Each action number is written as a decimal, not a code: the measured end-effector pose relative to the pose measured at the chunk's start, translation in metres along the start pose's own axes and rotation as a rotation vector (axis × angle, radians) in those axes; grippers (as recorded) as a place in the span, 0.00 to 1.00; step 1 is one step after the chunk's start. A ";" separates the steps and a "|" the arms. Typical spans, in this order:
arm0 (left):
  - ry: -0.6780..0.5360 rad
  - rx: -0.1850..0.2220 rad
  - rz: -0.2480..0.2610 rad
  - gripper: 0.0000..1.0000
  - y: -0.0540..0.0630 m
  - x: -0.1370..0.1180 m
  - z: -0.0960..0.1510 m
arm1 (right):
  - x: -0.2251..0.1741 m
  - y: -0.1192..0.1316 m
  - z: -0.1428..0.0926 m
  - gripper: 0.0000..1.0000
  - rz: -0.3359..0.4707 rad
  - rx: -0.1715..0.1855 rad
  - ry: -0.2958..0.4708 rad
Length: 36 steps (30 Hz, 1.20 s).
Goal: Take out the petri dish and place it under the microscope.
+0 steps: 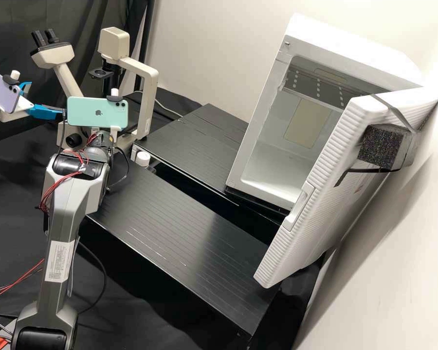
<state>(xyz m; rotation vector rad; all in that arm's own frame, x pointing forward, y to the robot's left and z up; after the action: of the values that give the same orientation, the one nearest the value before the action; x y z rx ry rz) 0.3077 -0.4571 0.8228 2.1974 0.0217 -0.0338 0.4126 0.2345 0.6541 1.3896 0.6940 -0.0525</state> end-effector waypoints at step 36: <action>0.000 0.000 0.000 1.00 0.000 0.000 0.000 | 0.041 0.009 0.021 1.00 -0.007 0.002 -0.068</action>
<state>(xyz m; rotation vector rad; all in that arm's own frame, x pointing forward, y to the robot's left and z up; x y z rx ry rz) 0.3077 -0.4571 0.8228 2.1974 0.0217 -0.0338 0.4581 0.2323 0.6424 1.3810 0.6428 -0.1058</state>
